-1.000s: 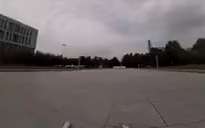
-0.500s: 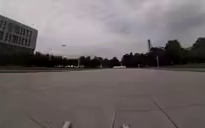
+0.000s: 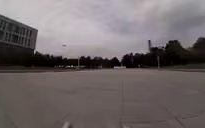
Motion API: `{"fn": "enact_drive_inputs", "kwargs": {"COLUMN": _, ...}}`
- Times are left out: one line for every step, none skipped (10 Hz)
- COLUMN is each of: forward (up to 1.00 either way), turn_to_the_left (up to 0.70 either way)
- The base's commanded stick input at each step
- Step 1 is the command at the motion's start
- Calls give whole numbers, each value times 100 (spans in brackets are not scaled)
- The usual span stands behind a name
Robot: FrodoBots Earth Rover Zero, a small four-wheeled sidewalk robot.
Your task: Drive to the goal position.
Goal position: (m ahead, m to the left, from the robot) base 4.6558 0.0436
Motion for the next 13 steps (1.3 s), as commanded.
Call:
{"fn": "enact_drive_inputs", "kwargs": {"forward": 70, "turn_to_the_left": 0}}
{"fn": "enact_drive_inputs", "kwargs": {"forward": 70, "turn_to_the_left": 0}}
{"fn": "enact_drive_inputs", "kwargs": {"forward": 70, "turn_to_the_left": 0}}
{"fn": "enact_drive_inputs", "kwargs": {"forward": 70, "turn_to_the_left": 0}}
{"fn": "enact_drive_inputs", "kwargs": {"forward": 70, "turn_to_the_left": 0}}
{"fn": "enact_drive_inputs", "kwargs": {"forward": 70, "turn_to_the_left": 0}}
{"fn": "enact_drive_inputs", "kwargs": {"forward": 70, "turn_to_the_left": 0}}
{"fn": "enact_drive_inputs", "kwargs": {"forward": 70, "turn_to_the_left": 0}}
{"fn": "enact_drive_inputs", "kwargs": {"forward": 70, "turn_to_the_left": 0}}
{"fn": "enact_drive_inputs", "kwargs": {"forward": 70, "turn_to_the_left": 0}}
{"fn": "enact_drive_inputs", "kwargs": {"forward": 70, "turn_to_the_left": 0}}
{"fn": "enact_drive_inputs", "kwargs": {"forward": 70, "turn_to_the_left": 0}}
{"fn": "enact_drive_inputs", "kwargs": {"forward": 70, "turn_to_the_left": 0}}
